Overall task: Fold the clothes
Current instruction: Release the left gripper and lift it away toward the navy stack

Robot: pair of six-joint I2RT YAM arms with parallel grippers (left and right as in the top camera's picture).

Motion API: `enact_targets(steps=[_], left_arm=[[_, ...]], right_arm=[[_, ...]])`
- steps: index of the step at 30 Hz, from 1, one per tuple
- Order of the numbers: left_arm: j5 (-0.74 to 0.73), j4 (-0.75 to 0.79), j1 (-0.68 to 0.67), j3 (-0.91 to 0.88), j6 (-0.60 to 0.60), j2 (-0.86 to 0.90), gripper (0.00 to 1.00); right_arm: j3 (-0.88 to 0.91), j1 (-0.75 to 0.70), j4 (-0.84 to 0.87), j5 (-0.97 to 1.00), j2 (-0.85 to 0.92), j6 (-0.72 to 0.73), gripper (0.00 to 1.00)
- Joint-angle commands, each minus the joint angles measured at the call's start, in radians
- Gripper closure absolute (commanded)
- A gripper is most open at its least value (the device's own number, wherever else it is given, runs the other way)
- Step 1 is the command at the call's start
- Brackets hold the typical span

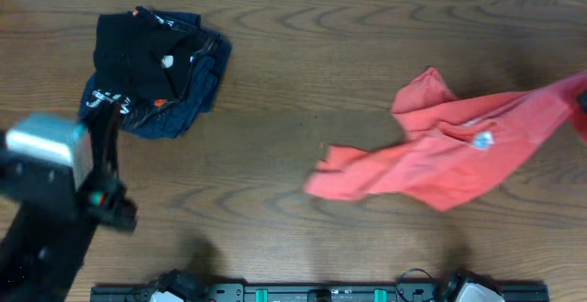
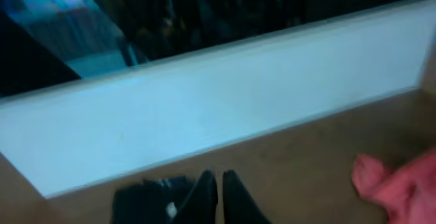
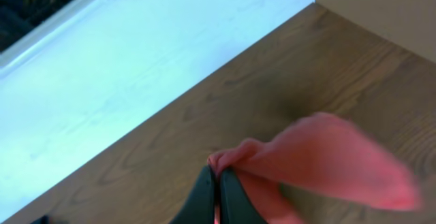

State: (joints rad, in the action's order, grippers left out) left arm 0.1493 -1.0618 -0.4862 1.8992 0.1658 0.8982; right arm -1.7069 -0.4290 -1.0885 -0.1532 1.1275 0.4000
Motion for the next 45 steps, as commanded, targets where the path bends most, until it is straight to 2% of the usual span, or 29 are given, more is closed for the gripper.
enact_targets(steps=[1,2,4,5,6,9,10,11,17,21,27,30,34,37,45], left_arm=[[-0.145,-0.081,0.003,-0.064,-0.041,0.079,0.83],[-0.191,-0.105,0.003,-0.089,-0.050,0.104,0.83],[-0.281,-0.131,0.003,-0.154,-0.051,0.178,0.63],[-0.306,-0.130,0.003,-0.181,-0.051,0.215,0.41],[-0.327,-0.126,0.003,-0.200,-0.051,0.249,0.31],[-0.428,-0.108,0.003,-0.223,-0.051,0.382,0.29],[-0.484,-0.099,0.003,-0.223,-0.051,0.430,0.14],[-0.528,-0.085,0.003,-0.223,-0.048,0.475,0.08],[-0.658,-0.008,-0.010,-0.222,-0.044,0.769,0.08],[-0.822,0.057,-0.063,-0.222,-0.003,0.928,0.18],[-0.823,0.183,-0.221,-0.223,0.045,1.039,0.18],[-0.776,0.214,-0.307,-0.223,0.052,1.053,0.17],[-0.587,0.222,-0.410,-0.223,0.051,1.074,0.17],[-0.499,0.222,-0.463,-0.223,0.051,1.104,0.17],[-0.495,0.263,-0.530,-0.223,0.051,1.202,0.17]], right_arm=[[-0.004,-0.002,-0.032,-0.010,0.026,-0.016,0.99],[-0.004,-0.002,-0.044,-0.009,0.034,-0.016,0.99],[-0.004,-0.002,-0.061,-0.008,0.051,-0.016,0.99],[-0.004,-0.002,-0.068,-0.008,0.058,-0.016,0.99],[-0.004,-0.002,-0.072,-0.008,0.064,-0.016,0.99],[-0.004,-0.002,-0.090,-0.008,0.081,-0.024,0.99],[-0.004,-0.002,-0.094,-0.007,0.086,-0.029,0.99],[-0.004,-0.002,-0.096,-0.007,0.091,-0.037,0.99],[-0.004,-0.002,-0.101,0.002,0.110,-0.058,0.99],[-0.004,-0.002,-0.107,0.014,0.121,-0.057,0.99],[-0.004,-0.002,-0.129,0.026,0.153,-0.066,0.99],[-0.004,-0.002,-0.145,0.026,0.177,-0.069,0.99],[-0.004,-0.002,-0.152,0.026,0.193,-0.069,0.99],[-0.004,-0.002,-0.149,0.026,0.193,-0.068,0.99],[-0.004,-0.003,-0.150,0.026,0.193,-0.068,0.99]])
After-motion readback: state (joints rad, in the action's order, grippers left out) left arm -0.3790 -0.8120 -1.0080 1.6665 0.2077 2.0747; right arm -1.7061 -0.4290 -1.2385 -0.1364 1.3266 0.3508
